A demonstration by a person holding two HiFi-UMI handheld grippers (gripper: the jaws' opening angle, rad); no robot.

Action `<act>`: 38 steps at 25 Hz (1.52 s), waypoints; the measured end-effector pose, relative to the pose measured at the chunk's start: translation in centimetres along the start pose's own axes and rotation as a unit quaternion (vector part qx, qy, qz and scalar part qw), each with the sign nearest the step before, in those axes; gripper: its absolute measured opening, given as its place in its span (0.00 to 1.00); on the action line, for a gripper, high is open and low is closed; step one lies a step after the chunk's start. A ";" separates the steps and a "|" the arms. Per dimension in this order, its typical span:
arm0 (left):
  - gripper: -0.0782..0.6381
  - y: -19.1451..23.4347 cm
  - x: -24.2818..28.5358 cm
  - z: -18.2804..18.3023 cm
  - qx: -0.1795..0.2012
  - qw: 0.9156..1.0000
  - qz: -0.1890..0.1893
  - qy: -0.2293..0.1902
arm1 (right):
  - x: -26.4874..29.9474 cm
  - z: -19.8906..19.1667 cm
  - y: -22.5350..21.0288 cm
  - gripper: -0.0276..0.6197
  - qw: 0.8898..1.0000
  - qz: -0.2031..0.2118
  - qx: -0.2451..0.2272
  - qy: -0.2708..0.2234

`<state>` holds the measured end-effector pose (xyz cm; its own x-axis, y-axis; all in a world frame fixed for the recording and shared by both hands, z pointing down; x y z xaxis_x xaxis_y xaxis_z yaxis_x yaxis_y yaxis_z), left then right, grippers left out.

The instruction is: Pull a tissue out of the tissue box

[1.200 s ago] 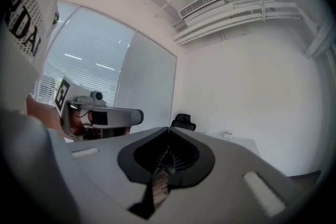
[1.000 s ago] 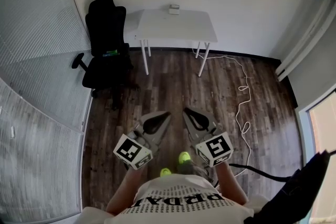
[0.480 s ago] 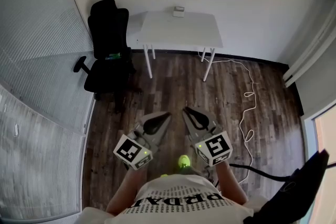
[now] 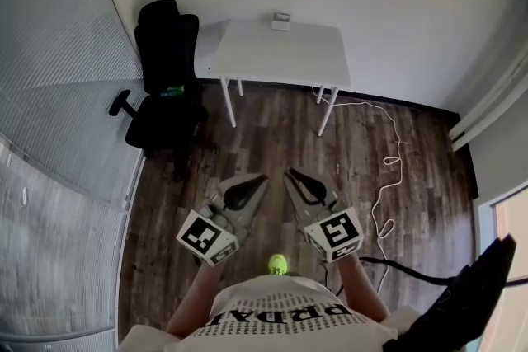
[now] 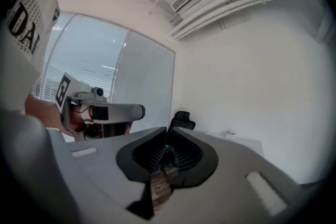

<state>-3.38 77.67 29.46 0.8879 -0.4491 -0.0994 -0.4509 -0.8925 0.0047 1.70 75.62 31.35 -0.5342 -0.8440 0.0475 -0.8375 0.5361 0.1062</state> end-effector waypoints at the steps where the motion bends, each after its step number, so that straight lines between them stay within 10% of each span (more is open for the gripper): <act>1: 0.10 0.3 0.6 -0.2 0.000 1.000 0.003 0.000 | 0.3 -0.1 -0.7 0.10 1.000 0.002 -0.001 -0.001; 38: 0.10 22.4 6.9 0.1 0.000 1.000 -0.028 -0.005 | 21.5 1.1 -8.1 0.09 0.999 -0.021 -0.039 0.013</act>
<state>-7.37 54.60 28.76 0.9107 -0.3986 -0.1087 -0.4010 -0.9161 -0.0006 -3.10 53.12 30.40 -0.4946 -0.8665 0.0676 -0.8470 0.4980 0.1857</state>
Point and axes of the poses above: the fingertips, and each gripper's own axes: x forward along the fingers, y to its left, z out of its top, the point moved 1 cm from there along -x, backward along the fingers, and after that the axes turned 13 degrees about -z, right-handed, at the moved point
